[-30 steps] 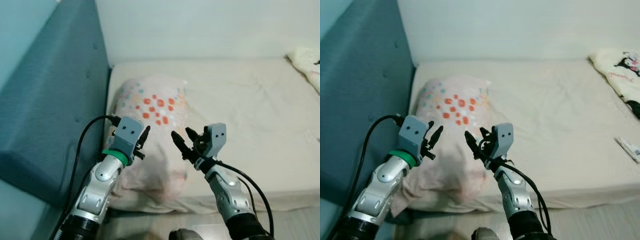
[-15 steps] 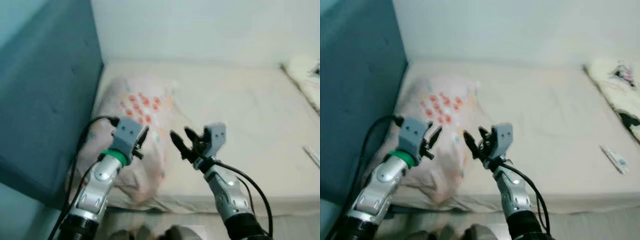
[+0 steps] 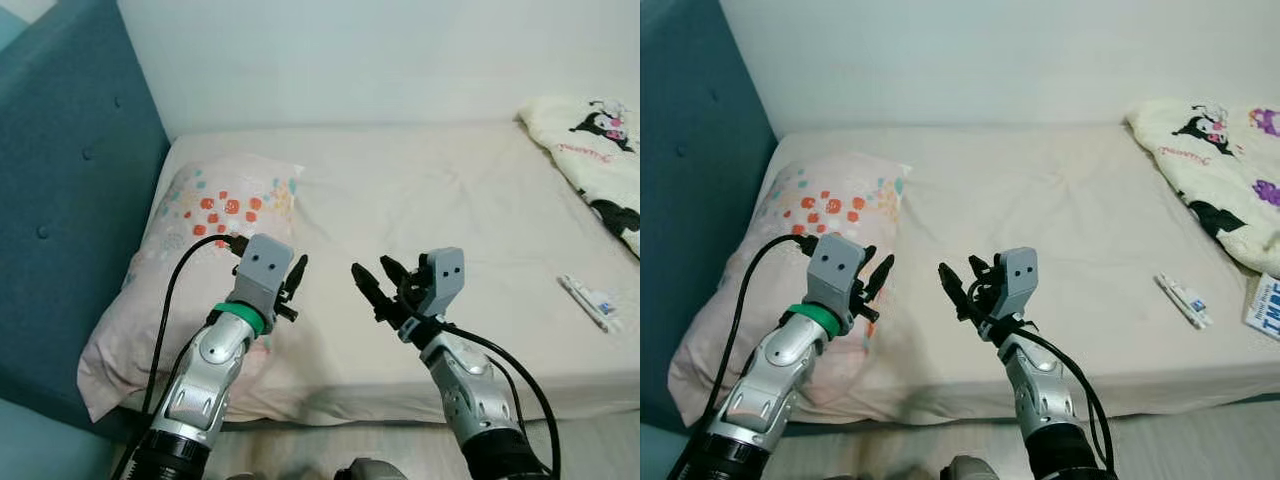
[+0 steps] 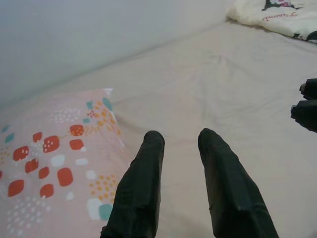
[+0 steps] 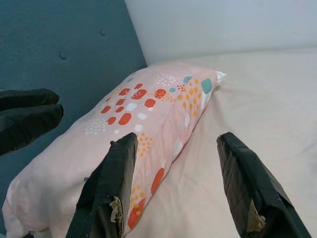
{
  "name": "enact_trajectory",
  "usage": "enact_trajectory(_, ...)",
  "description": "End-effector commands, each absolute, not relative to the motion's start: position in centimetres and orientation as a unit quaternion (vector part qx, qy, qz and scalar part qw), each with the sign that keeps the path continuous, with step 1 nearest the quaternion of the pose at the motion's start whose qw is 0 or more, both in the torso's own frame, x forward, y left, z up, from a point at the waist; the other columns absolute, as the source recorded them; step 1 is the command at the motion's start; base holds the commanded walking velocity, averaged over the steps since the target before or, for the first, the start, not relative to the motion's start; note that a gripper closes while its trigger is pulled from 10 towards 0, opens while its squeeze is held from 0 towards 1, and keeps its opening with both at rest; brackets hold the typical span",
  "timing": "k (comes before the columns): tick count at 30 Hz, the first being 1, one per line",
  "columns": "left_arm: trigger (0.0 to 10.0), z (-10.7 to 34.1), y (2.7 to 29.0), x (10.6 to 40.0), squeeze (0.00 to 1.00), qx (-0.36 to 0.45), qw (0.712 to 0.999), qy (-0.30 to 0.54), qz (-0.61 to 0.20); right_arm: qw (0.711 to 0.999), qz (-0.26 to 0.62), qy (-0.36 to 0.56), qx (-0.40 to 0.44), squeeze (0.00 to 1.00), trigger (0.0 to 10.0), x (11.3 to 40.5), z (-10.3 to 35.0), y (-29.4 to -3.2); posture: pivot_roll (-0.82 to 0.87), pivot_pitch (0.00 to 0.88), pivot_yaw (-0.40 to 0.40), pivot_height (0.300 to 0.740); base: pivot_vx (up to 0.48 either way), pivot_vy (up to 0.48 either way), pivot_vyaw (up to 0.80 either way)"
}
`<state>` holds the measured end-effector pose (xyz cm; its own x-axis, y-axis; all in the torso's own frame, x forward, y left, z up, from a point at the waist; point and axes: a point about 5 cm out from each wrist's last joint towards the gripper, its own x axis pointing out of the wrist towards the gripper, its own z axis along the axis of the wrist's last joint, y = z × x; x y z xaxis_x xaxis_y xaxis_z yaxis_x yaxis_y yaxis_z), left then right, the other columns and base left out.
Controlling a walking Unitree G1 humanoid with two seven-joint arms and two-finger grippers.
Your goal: Clean up the room
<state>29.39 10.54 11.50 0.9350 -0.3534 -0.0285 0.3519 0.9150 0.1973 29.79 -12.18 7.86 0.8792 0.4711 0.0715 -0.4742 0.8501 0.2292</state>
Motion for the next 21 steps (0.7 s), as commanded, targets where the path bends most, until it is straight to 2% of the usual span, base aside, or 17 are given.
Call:
enact_trajectory(1,10.0,10.83,11.05,29.25,0.0,0.103,0.979,0.013,-0.175,0.962,0.245,0.004,0.121,0.0,10.0,29.53,7.34,-12.09,-0.03,0.0,0.02,0.74,0.0,0.0,0.0)
enact_trajectory(5,10.0,10.77,11.02,29.24,0.0,0.099,0.979,0.016,-0.175,0.962,0.243,0.008,0.121,0.0,10.0,29.55,7.23,-12.12,-0.03,0.0,0.021,0.74,0.0,0.0,0.0)
enact_trajectory(9,10.0,10.64,11.03,29.26,0.0,0.097,0.98,0.02,-0.174,0.963,0.242,0.011,0.122,0.0,10.0,29.57,7.17,-12.09,-0.03,0.0,0.022,0.74,0.0,0.0,-0.47)
enact_trajectory(16,10.0,10.62,10.98,29.23,0.0,0.108,0.978,0.014,-0.176,0.963,0.242,0.011,0.117,0.0,10.0,29.57,7.1,-12.03,-0.03,0.0,0.022,0.74,0.0,0.0,0.0)
enact_trajectory(21,10.0,10.55,10.83,29.11,0.0,0.11,0.977,0.011,-0.18,0.964,0.241,0.011,0.115,0.0,10.0,29.55,7.05,-12.04,-0.03,0.0,0.022,0.74,0.0,-0.425,0.0)
